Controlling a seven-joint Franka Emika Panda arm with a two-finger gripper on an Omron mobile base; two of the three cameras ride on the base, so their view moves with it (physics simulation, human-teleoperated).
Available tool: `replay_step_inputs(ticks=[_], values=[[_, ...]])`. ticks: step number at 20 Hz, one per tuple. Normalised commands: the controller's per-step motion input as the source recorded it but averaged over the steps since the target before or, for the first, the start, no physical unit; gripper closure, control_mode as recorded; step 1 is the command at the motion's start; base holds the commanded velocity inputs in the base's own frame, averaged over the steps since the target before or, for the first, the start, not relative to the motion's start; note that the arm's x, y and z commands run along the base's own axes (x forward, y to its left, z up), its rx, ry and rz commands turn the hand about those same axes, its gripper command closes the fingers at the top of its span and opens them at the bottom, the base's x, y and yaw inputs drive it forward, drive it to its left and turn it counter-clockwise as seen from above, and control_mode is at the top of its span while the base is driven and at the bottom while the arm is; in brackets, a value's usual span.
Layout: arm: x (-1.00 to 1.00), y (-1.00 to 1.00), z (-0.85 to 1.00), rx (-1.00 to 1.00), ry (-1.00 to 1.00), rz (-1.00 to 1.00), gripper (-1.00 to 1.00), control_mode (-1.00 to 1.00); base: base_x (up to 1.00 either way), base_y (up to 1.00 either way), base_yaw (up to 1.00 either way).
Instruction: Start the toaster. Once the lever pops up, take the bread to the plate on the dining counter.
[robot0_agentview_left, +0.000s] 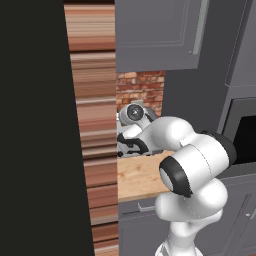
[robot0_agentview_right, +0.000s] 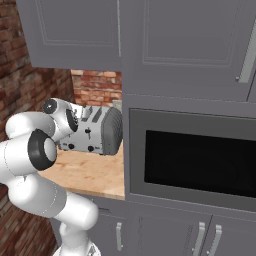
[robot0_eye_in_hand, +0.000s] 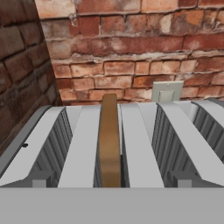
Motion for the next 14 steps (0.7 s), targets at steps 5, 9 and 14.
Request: replay_step_inputs(ticks=[5,9,14], values=[[0.00,0.00,0.00,0.00,0.00,0.00,-1.00,-1.00,0.00,0.00,0.00],[0.00,0.00,0.00,0.00,0.00,0.00,-1.00,-1.00,0.00,0.00,0.00],[0.00,0.00,0.00,0.00,0.00,0.00,-1.00,-1.00,0.00,0.00,0.00]])
